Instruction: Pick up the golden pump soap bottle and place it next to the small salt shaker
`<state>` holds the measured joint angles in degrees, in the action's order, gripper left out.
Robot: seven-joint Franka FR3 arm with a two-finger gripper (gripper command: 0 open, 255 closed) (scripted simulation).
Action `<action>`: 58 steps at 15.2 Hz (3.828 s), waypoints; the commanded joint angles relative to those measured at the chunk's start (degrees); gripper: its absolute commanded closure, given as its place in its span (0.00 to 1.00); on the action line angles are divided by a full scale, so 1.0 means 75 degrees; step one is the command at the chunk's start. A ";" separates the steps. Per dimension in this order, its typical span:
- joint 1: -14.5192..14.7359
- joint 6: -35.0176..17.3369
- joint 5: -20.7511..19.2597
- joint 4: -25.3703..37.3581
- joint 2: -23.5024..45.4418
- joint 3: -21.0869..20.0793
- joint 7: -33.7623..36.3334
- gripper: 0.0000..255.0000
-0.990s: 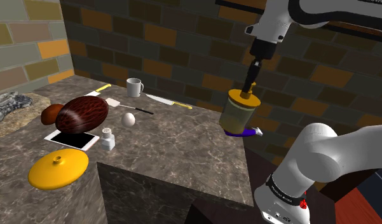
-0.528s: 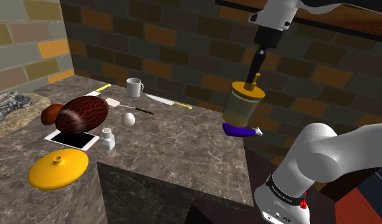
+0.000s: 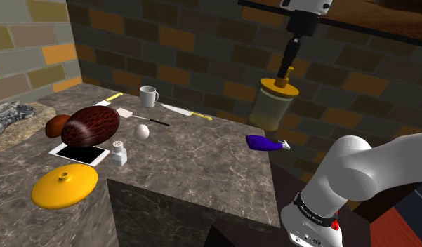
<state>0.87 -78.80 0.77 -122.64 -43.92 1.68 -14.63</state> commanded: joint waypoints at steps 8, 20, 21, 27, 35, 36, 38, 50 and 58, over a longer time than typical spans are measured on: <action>0.0015 0.0821 0.0015 0.1304 0.0480 -0.0002 0.0021 1.00; 0.0203 -0.0716 0.0374 0.2076 0.2753 -0.0785 0.0910 1.00; 0.0220 -0.0828 0.0382 0.2202 0.2987 -0.0852 0.0989 1.00; 0.0346 -0.1359 0.0322 0.3194 0.4492 -0.1213 0.1470 1.00; 0.0639 -0.1587 -0.0022 0.5260 0.6790 -0.1569 0.2113 1.00; 0.0693 -0.1564 -0.0083 0.5599 0.7110 -0.1598 0.2189 1.00; 0.0832 -0.1462 -0.0227 0.6431 0.7848 -0.1647 0.2345 1.00; 0.0779 -0.2810 -0.0176 0.4830 0.7591 -0.1624 0.2295 1.00; 0.0765 -0.3630 -0.0176 0.4013 0.7595 -0.1616 0.2280 1.00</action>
<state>6.59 -105.23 -0.52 -92.00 12.88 -10.43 2.45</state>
